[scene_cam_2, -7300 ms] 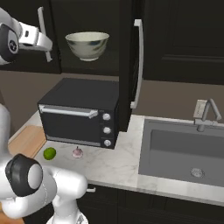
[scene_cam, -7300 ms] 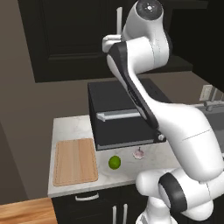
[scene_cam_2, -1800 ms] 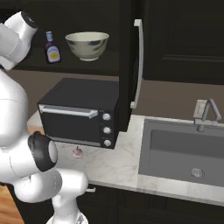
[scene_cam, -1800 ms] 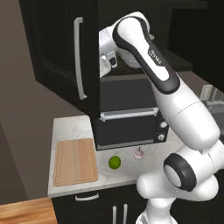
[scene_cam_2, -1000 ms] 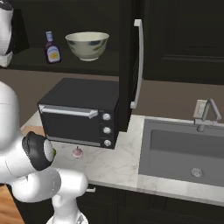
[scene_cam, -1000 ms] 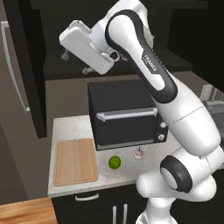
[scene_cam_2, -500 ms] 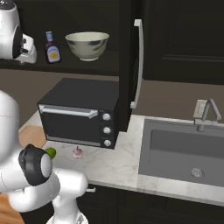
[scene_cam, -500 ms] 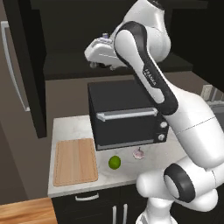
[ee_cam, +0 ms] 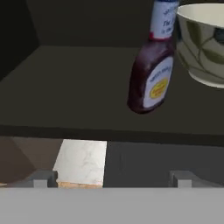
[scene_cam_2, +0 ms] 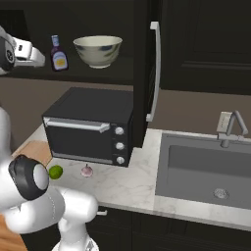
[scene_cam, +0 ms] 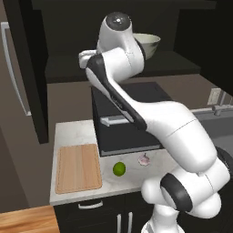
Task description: Open the cabinet. Place the bowl and condiment on the counter. Then place the lime and garlic on the cutting board.
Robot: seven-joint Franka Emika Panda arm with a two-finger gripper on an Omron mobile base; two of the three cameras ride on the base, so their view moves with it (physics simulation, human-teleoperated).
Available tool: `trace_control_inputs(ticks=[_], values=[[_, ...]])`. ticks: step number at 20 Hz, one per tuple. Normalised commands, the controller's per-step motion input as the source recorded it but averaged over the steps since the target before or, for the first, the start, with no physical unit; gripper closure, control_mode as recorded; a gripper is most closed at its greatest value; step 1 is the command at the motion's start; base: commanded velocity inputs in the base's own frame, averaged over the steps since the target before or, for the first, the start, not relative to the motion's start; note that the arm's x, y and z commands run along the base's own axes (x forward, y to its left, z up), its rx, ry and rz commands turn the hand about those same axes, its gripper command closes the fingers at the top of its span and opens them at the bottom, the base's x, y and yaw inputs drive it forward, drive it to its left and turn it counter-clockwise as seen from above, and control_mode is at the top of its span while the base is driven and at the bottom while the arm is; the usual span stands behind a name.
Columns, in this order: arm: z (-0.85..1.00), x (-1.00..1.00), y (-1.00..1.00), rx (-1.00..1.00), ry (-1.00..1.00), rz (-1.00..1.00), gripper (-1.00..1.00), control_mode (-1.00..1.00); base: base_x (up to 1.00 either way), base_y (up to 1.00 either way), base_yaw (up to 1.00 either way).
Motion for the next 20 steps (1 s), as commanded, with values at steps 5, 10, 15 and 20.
trace_control_inputs(ticks=[5, 10, 15, 20], values=[[0.36, 0.73, 0.0, -0.13, -0.04, -0.31, -1.0, -1.0, 0.0, 0.0, 0.0], [-0.19, 0.52, 0.0, -0.11, -0.08, -0.15, -1.0, -1.0, 0.0, 0.0, 0.0], [-0.21, 0.57, -0.11, -0.01, -0.09, -0.01, -1.0, -1.0, 0.0, 0.0, 0.0], [0.0, 0.34, -0.36, 0.0, -0.1, 0.0, -1.0, -1.0, 0.0, 0.0, 0.0]])
